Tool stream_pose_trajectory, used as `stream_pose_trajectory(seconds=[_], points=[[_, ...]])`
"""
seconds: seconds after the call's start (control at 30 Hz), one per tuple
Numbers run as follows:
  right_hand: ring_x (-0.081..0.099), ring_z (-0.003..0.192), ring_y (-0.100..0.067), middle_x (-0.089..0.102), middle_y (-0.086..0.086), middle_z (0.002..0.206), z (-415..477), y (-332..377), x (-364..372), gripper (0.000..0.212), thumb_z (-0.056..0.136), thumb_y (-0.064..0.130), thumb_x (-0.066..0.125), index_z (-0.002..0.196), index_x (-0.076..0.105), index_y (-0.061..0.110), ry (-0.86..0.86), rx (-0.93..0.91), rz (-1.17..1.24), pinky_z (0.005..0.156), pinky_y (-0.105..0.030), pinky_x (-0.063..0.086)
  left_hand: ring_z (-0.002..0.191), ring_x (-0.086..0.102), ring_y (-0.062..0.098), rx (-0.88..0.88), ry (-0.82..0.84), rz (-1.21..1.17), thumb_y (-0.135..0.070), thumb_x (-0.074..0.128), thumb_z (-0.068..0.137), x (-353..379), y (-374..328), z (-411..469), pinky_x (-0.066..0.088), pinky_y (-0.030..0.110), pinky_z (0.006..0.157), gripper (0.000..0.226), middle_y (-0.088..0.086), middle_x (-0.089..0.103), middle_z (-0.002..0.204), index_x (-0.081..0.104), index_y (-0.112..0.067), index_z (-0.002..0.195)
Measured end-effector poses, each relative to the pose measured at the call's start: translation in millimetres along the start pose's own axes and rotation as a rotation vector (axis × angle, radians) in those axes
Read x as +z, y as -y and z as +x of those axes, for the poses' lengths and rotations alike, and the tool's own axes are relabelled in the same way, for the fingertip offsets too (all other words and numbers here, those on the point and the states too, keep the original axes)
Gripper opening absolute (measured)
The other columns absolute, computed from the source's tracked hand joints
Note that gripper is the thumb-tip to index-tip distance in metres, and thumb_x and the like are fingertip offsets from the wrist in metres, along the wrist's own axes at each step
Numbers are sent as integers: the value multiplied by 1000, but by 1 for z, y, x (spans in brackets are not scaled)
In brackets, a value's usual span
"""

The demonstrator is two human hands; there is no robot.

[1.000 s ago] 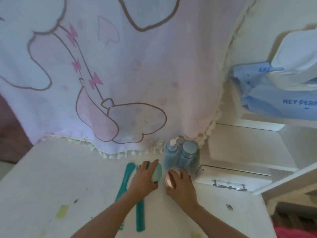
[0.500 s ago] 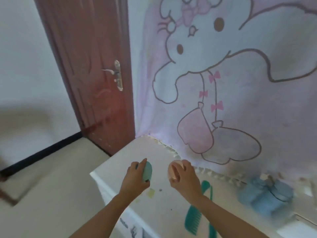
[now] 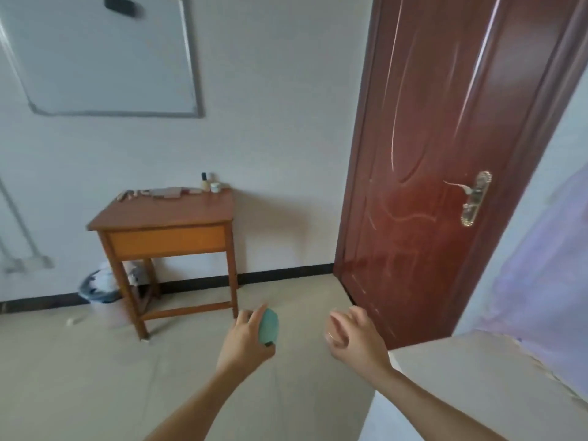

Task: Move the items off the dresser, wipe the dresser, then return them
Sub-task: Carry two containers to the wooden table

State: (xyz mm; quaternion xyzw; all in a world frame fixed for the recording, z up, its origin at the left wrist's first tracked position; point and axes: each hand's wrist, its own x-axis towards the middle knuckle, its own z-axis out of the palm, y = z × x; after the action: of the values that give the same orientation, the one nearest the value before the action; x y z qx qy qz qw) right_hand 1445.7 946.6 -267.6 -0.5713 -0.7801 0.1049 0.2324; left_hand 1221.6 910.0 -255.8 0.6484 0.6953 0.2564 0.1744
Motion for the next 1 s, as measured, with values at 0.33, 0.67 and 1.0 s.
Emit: stream_pose_trajectory(seconds=[0.33, 0.67, 1.0], points=[[45, 114, -14, 40, 6, 124, 109, 65, 44, 47, 77, 33, 66, 122, 51, 31, 63, -239, 95, 77, -21, 41, 116, 40, 17, -187, -206, -30, -24, 71, 77, -47, 67, 52, 47, 28, 94, 77, 3, 37, 130, 28, -24, 141], [37, 100, 1, 38, 16, 116, 259, 76, 90, 44, 79, 37, 66, 120, 51, 33, 98, -389, 197, 68, -5, 35, 114, 42, 14, -285, -305, -29, -25, 71, 78, -66, 104, 179, 49, 26, 93, 78, 1, 38, 129, 27, -24, 142], [36, 121, -10, 31, 9, 137, 356, 82, 173, 51, 81, 41, 62, 128, 42, 37, 399, -553, 94, 73, -5, 34, 108, 43, 15, -563, -333, -155, -19, 70, 75, -50, 170, 236, 41, 21, 92, 75, 1, 38, 122, 32, -20, 140]])
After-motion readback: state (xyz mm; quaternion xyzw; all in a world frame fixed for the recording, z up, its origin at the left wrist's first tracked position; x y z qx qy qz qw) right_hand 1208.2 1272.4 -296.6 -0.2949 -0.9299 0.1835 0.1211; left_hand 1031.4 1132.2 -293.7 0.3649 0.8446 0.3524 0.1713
